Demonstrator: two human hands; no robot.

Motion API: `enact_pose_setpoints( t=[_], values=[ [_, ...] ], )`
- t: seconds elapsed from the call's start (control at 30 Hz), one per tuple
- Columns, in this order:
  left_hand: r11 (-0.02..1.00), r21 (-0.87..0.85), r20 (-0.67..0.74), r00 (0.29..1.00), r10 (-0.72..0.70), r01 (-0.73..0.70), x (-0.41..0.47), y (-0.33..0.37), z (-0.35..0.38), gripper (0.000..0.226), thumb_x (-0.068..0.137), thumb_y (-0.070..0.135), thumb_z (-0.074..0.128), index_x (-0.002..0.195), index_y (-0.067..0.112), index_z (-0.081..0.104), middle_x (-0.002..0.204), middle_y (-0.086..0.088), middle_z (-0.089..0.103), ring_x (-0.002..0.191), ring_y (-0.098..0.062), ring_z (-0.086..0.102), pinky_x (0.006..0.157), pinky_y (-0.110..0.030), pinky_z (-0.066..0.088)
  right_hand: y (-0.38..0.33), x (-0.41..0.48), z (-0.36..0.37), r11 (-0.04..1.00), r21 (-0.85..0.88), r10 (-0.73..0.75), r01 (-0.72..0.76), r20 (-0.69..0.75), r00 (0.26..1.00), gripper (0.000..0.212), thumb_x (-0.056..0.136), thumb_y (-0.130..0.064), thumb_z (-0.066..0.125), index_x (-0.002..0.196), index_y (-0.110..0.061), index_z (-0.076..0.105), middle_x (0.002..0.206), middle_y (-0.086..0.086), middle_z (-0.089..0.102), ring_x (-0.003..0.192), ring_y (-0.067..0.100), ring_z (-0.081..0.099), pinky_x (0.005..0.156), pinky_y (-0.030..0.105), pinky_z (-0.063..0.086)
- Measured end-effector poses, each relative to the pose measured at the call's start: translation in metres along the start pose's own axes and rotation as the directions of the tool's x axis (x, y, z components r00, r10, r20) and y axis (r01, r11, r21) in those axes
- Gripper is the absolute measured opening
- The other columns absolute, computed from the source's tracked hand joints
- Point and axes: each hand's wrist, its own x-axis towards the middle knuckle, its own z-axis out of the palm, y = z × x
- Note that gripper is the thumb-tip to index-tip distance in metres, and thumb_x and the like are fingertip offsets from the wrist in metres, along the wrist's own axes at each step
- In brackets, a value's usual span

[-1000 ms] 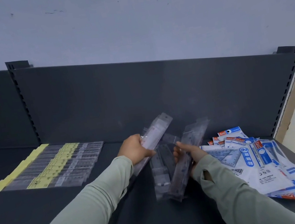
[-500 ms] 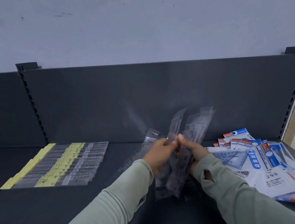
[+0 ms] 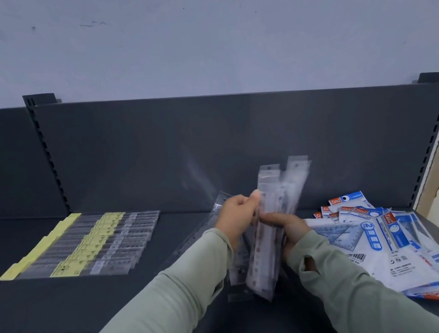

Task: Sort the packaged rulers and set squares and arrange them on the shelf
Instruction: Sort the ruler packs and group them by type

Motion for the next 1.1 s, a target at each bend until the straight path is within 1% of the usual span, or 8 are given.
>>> enact_pose_setpoints(
  t=[0.1, 0.23, 0.4, 0.6, 0.73, 0.83, 0.93, 1.1],
  values=[
    [0.998, 0.025, 0.085, 0.995, -0.051, 0.049, -0.002, 0.01, -0.003, 0.032, 0.09, 0.028, 0.065, 0.065, 0.009, 0.057, 0.053, 0.002, 0.05, 0.049, -0.011, 0.046, 0.054, -0.021, 0.038, -0.001, -0.006, 0.005, 0.997, -0.066, -0.047, 0.051, 0.06, 0.997, 0.028, 0.08, 0.007, 0.058, 0.108, 0.008, 0.063, 0.08, 0.019, 0.072, 0.068, 0.029, 0.071, 0.058, 0.033, 0.056],
    [0.995, -0.069, 0.143, 0.988, -0.058, 0.068, -0.008, 0.016, -0.007, 0.025, 0.085, 0.016, 0.071, 0.096, -0.006, 0.07, 0.089, -0.021, 0.064, 0.077, -0.027, 0.053, 0.066, -0.033, 0.041, -0.005, -0.012, 0.009, 0.994, -0.071, -0.073, 0.083, 0.133, 0.988, 0.032, 0.061, 0.003, 0.064, 0.093, 0.005, 0.063, 0.064, 0.015, 0.068, 0.056, 0.025, 0.067, 0.05, 0.028, 0.053],
    [0.995, -0.096, 0.082, 0.996, -0.018, 0.026, -0.01, 0.015, -0.004, 0.011, 0.084, 0.012, 0.071, 0.086, 0.002, 0.068, 0.074, -0.012, 0.062, 0.05, -0.015, 0.049, 0.04, -0.018, 0.034, -0.004, -0.011, 0.004, 0.997, -0.053, -0.048, 0.056, 0.142, 0.989, 0.037, 0.061, 0.004, 0.066, 0.098, 0.002, 0.064, 0.07, 0.018, 0.069, 0.059, 0.027, 0.068, 0.052, 0.031, 0.054],
    [0.99, -0.141, 0.071, 0.997, -0.007, 0.017, -0.012, 0.015, -0.004, 0.011, 0.093, 0.014, 0.061, 0.083, 0.009, 0.059, 0.067, -0.003, 0.057, 0.046, -0.01, 0.048, 0.038, -0.018, 0.034, -0.002, -0.011, 0.003, 0.998, -0.03, -0.048, 0.052, 0.121, 0.991, 0.055, 0.06, -0.012, 0.075, 0.113, -0.002, 0.064, 0.091, 0.019, 0.07, 0.077, 0.03, 0.07, 0.064, 0.035, 0.056],
    [0.958, -0.287, 0.047, 0.999, 0.024, -0.01, -0.014, 0.017, -0.009, 0.005, 0.094, 0.005, 0.057, 0.093, 0.007, 0.061, 0.083, -0.008, 0.067, 0.069, -0.017, 0.065, 0.066, -0.029, 0.054, 0.002, -0.013, -0.001, 1.0, -0.017, 0.023, -0.021, 0.127, 0.992, 0.07, 0.056, -0.019, 0.084, 0.12, -0.002, 0.062, 0.104, 0.022, 0.069, 0.089, 0.034, 0.069, 0.078, 0.045, 0.055],
    [0.943, -0.332, 0.053, 0.998, 0.045, -0.025, -0.013, 0.018, -0.013, 0.024, 0.092, -0.003, 0.055, 0.114, 0.001, 0.06, 0.107, -0.016, 0.07, 0.097, -0.032, 0.067, 0.091, -0.045, 0.053, 0.002, -0.016, -0.002, 0.998, -0.057, 0.039, -0.031, 0.141, 0.989, 0.074, 0.058, -0.021, 0.085, 0.124, -0.003, 0.059, 0.114, 0.025, 0.065, 0.102, 0.04, 0.064, 0.092, 0.053, 0.049],
    [0.937, -0.349, 0.076, 0.996, 0.05, -0.021, -0.015, 0.02, -0.017, 0.027, 0.091, -0.006, 0.053, 0.116, 0.002, 0.061, 0.107, -0.014, 0.072, 0.096, -0.029, 0.069, 0.088, -0.043, 0.055, 0.001, -0.017, 0.001, 0.998, -0.055, 0.021, -0.011, 0.179, 0.984, 0.087, 0.045, -0.026, 0.094, 0.122, -0.004, 0.061, 0.125, 0.029, 0.057, 0.117, 0.046, 0.053, 0.101, 0.061, 0.039],
    [0.952, -0.304, 0.147, 0.985, 0.092, -0.044, -0.017, 0.024, -0.016, 0.025, 0.091, -0.006, 0.054, 0.109, 0.009, 0.062, 0.099, -0.008, 0.07, 0.09, -0.023, 0.066, 0.089, -0.04, 0.053, 0.001, -0.014, 0.001, 0.997, -0.069, 0.034, -0.02, 0.199, 0.979, 0.083, 0.049, -0.019, 0.091, 0.123, 0.0, 0.059, 0.123, 0.03, 0.058, 0.115, 0.046, 0.054, 0.1, 0.06, 0.041]
  ],
)
